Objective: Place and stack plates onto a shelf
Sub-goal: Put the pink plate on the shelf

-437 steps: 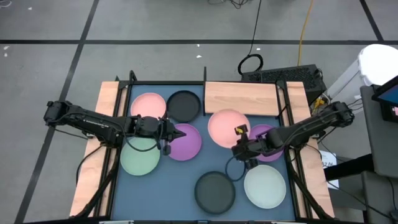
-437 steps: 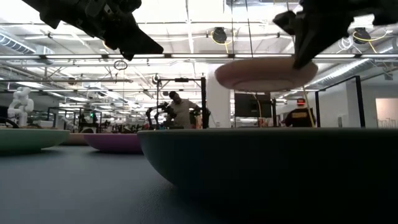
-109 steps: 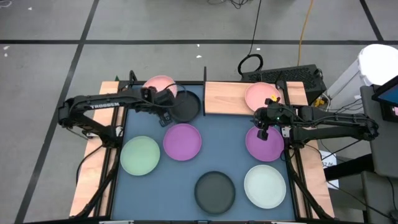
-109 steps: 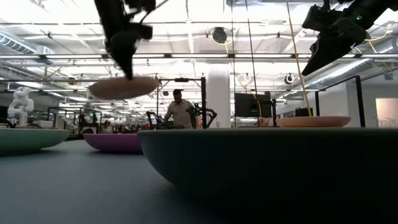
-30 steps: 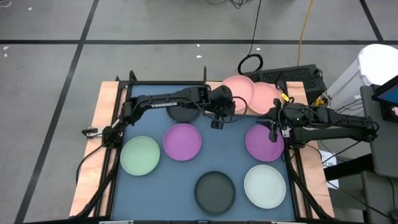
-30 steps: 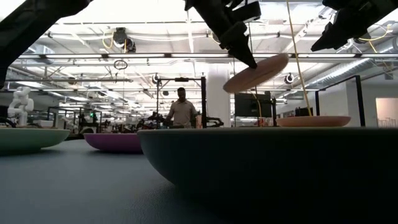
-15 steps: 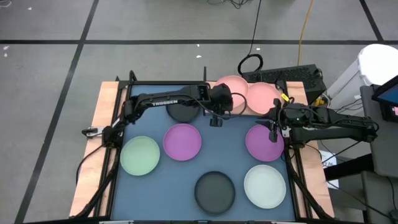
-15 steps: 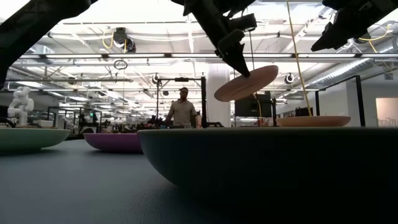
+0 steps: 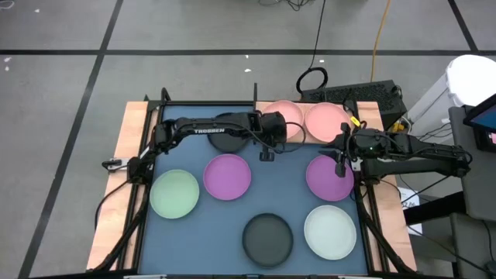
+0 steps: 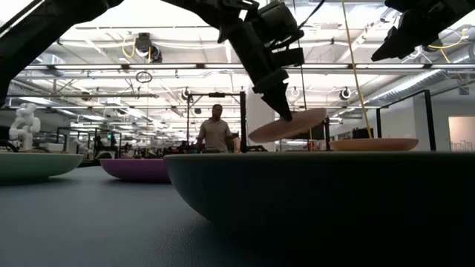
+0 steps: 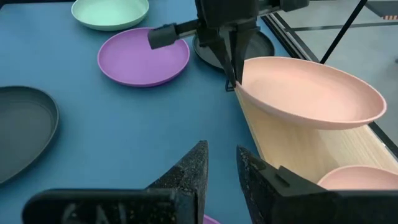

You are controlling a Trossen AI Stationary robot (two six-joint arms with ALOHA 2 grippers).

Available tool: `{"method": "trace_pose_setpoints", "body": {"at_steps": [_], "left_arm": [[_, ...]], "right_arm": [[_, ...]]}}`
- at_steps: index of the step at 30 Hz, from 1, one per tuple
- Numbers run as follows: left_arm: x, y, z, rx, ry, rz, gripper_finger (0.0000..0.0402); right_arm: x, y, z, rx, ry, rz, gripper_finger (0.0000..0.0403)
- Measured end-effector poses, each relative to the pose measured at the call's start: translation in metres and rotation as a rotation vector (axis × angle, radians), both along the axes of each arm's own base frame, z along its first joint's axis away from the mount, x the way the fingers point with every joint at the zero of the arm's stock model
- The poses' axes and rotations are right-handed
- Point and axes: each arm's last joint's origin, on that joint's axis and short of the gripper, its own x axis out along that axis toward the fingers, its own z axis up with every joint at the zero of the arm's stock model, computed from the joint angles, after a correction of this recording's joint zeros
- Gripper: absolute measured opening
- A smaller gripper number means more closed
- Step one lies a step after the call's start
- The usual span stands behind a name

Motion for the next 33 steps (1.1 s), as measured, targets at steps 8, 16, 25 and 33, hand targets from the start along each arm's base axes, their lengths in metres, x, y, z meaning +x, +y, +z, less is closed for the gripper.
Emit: {"method": "trace_pose_setpoints", "body": {"at_steps": [8,16,25,33], "left_arm": [[0.002,0.003,-0.014,0.040,-0.032,-0.033,0.0007],[0.000,0.017,-0.014,0.045,-0.043,-0.001,0.0007],[-0.003,0.026,-0.014,0.046,-0.039,0.002,0.0008],[-0.004,0.025,-0.015,0.046,-0.019,-0.024,0.0008]], "right_arm": [[0.000,0.000,0.000,0.000,0.000,0.000,0.0070],[0.000,0.000,0.000,0.000,0.000,0.000,0.0070],[0.000,0.000,0.000,0.000,0.000,0.000,0.0070],[0.000,0.000,0.000,-0.001,0.000,0.001,0.0070]]}}
